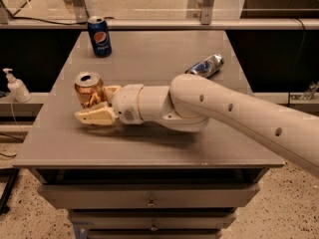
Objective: Knock orange can over
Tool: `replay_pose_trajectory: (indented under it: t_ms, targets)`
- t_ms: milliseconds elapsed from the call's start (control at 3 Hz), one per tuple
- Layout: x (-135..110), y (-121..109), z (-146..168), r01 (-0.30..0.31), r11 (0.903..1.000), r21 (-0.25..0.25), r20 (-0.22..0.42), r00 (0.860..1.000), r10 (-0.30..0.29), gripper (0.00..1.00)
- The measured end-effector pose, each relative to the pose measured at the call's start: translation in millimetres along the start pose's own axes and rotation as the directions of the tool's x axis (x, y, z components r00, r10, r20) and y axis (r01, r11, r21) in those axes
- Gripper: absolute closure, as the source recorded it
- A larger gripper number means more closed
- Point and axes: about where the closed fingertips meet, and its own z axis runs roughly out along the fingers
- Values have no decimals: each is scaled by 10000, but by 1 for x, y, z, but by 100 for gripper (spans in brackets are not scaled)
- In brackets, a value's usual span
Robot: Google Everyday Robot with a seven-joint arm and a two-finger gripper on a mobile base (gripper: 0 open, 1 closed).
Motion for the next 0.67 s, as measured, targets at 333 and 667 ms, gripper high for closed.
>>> replay_pose_trajectory:
  t_ms: [333, 667]
  targets:
    - [-3, -3, -1, -368, 9993, 78, -128, 9992, 369, 65]
    - [-18, -8, -13, -271, 9995, 172, -454, 9986, 279, 88]
